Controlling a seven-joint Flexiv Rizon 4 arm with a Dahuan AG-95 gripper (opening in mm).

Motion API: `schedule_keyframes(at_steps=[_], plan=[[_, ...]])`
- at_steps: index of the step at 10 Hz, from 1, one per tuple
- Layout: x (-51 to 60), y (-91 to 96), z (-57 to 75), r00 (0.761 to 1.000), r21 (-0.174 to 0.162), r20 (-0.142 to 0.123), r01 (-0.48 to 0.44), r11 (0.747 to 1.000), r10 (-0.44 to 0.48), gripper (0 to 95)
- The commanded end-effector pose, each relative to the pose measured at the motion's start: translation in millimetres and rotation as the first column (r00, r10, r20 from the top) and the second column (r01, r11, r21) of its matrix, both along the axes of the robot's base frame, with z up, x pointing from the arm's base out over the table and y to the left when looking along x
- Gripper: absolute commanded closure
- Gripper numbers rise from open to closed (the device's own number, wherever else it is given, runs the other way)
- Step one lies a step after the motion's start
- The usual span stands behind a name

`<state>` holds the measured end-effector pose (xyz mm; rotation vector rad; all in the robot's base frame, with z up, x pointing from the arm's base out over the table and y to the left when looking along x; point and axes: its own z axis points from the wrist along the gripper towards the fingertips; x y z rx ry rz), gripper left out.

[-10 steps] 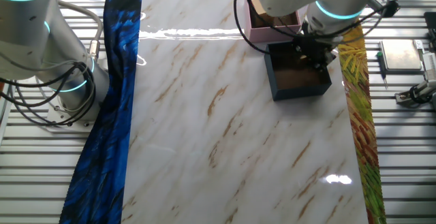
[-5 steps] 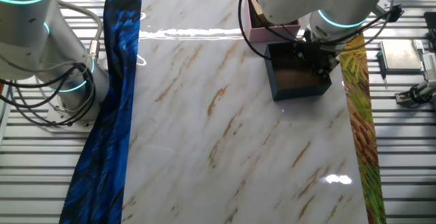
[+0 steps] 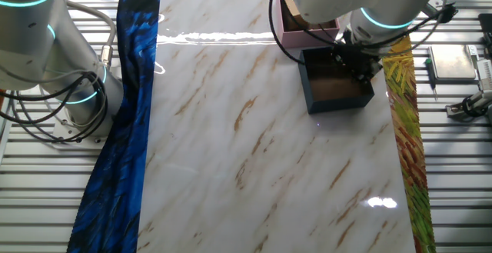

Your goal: Move an object from one box to another

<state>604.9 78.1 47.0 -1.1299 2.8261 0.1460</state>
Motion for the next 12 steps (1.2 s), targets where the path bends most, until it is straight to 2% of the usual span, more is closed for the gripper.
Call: schedule_keyframes(at_steps=[1, 8, 12], plan=[[-5.8, 8.5, 4.7, 1.000, -0.006, 0.001, 0.013, 1.000, -0.013, 57.0], [-1.3, 15.4, -1.9, 0.999, -0.022, 0.000, 0.040, 0.999, -0.040, 57.0], [8.9, 3.8, -9.7, 1.000, -0.022, 0.015, 0.011, 1.000, -0.011, 57.0]])
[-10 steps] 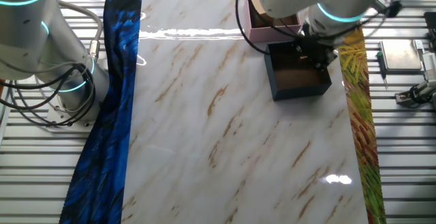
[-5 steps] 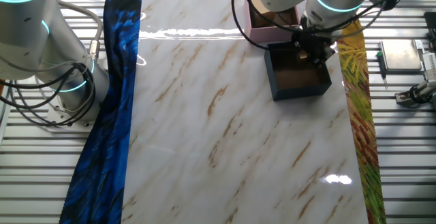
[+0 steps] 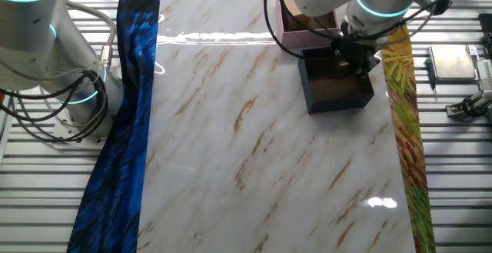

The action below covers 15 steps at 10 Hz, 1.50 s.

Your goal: Move an object from one box to another

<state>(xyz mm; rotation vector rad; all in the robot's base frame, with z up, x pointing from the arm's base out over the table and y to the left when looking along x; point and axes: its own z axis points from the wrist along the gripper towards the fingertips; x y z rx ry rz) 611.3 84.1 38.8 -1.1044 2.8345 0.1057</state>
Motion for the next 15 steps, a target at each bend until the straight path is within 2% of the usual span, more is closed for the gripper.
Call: schedule_keyframes(at_steps=[1, 3, 5, 7, 10, 11, 15], plan=[[6.2, -7.3, -4.2, 0.999, -0.001, 0.013, -0.029, 1.000, 0.029, 57.0], [5.7, -13.0, -3.1, 0.999, 0.007, 0.010, -0.049, 0.999, 0.049, 57.0], [1.5, -17.7, 4.8, 0.996, -0.007, 0.010, -0.087, 0.996, 0.087, 57.0], [-1.5, -21.6, 6.7, 0.994, -0.014, 0.008, -0.108, 0.994, 0.109, 57.0], [-5.0, -14.4, 9.5, 0.997, 0.001, 0.003, -0.073, 0.997, 0.073, 57.0], [-7.5, -5.6, 11.5, 0.999, 0.002, 0.001, -0.054, 0.999, 0.054, 38.0], [-4.7, 8.5, 10.4, 0.999, 0.004, 0.003, -0.050, 0.999, 0.050, 38.0]])
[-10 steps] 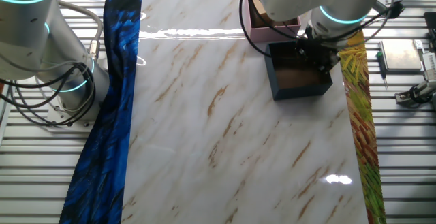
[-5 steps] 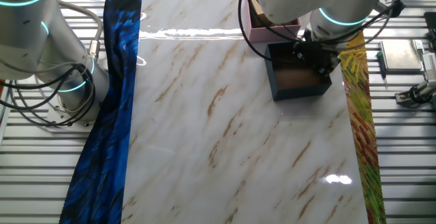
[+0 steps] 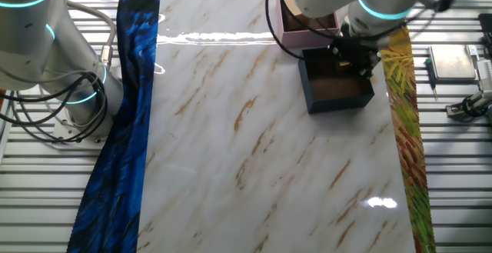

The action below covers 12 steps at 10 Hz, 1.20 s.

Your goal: Move an object from one box to another

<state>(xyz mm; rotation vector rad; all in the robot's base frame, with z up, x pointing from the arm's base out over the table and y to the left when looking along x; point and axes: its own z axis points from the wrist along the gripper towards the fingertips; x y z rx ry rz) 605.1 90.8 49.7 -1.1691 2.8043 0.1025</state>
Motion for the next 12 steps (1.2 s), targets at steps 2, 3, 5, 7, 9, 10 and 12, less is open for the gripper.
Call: schedule_keyframes(at_steps=[2, 3, 5, 7, 9, 10, 12], plan=[[1.8, 10.5, -0.8, 1.000, 0.001, -0.002, -0.011, 1.000, 0.011, 38.0], [2.6, 14.5, -1.4, 1.000, 0.005, 0.000, -0.010, 1.000, 0.010, 38.0], [4.6, 18.2, -2.9, 1.000, 0.003, 0.004, -0.004, 1.000, 0.004, 38.0], [5.2, 18.8, -3.8, 1.000, -0.002, 0.007, -0.003, 1.000, 0.003, 57.0], [6.0, 19.5, -5.4, 1.000, -0.001, 0.013, -0.007, 1.000, 0.007, 76.0], [6.1, 19.6, -5.6, 1.000, -0.001, 0.013, -0.005, 1.000, 0.005, 76.0], [5.0, 18.8, -8.6, 1.000, -0.001, 0.027, -0.010, 1.000, 0.010, 76.0]])
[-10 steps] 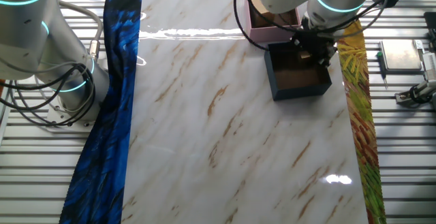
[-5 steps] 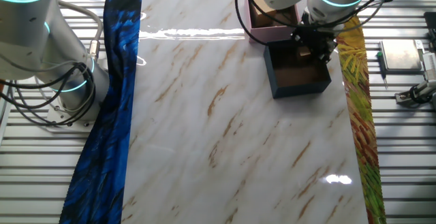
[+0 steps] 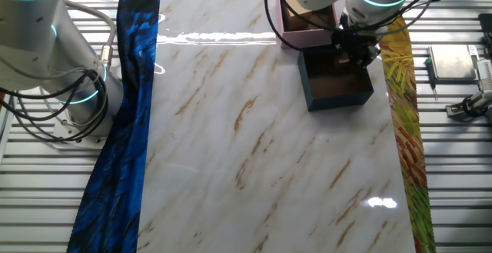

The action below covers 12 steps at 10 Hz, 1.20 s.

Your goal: Move an object from one box to another

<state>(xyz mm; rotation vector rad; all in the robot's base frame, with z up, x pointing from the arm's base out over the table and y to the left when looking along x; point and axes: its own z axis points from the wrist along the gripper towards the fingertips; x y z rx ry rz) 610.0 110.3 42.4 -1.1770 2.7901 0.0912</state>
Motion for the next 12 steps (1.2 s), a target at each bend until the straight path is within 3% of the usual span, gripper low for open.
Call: schedule_keyframes(at_steps=[1, 2, 3, 4, 6, 12], plan=[[-1.2, -1.4, -5.9, 1.000, 0.006, 0.025, -0.003, 1.000, 0.003, 76.0], [-2.0, -1.6, -7.5, 1.000, 0.009, 0.026, -0.001, 1.000, 0.001, 76.0], [-2.7, -1.8, -7.7, 1.000, 0.010, 0.029, -0.002, 1.000, 0.001, 57.0], [-3.9, -2.1, -8.2, 1.000, 0.010, 0.029, 0.001, 1.000, -0.001, 57.0], [-4.3, -2.2, -8.2, 0.999, 0.015, 0.033, 0.023, 1.000, -0.023, 95.0], [-14.9, -1.1, -2.2, 0.999, 0.014, 0.028, 0.028, 1.000, -0.028, 95.0]])
